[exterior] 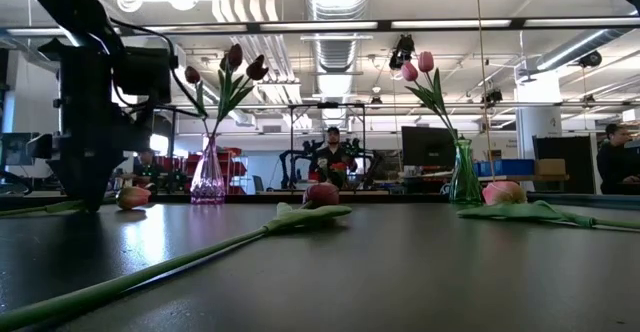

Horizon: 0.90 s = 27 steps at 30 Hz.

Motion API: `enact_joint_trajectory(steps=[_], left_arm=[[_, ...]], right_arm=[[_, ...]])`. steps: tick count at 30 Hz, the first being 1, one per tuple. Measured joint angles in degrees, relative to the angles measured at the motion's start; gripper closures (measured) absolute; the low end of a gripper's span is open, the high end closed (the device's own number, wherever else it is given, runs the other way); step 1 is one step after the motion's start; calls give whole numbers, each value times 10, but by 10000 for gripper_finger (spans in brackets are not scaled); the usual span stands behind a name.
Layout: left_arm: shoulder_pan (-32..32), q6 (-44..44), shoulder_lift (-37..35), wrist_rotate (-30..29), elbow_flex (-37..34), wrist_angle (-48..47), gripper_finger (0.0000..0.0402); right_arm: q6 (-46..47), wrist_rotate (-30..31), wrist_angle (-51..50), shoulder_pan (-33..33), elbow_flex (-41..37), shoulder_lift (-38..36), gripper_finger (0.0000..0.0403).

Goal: Sort flowers into vase by color
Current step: Put the left pink flower into the green vase

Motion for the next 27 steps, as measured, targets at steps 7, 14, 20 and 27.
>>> enact_joint_trajectory(steps=[7,14,20,27], left_arm=[[0,60,-15,-6,7,22,393],[0,92,-134,5,64,85,398],[0,134,-221,31,88,309,400],[0,223,-217,32,158,438,401]], right_arm=[[-21,0,-27,0,0,-6,392],[-33,-1,-154,1,-6,-37,392],[-8,-10,-155,29,-99,-42,392],[102,-61,61,53,-240,-51,392]])
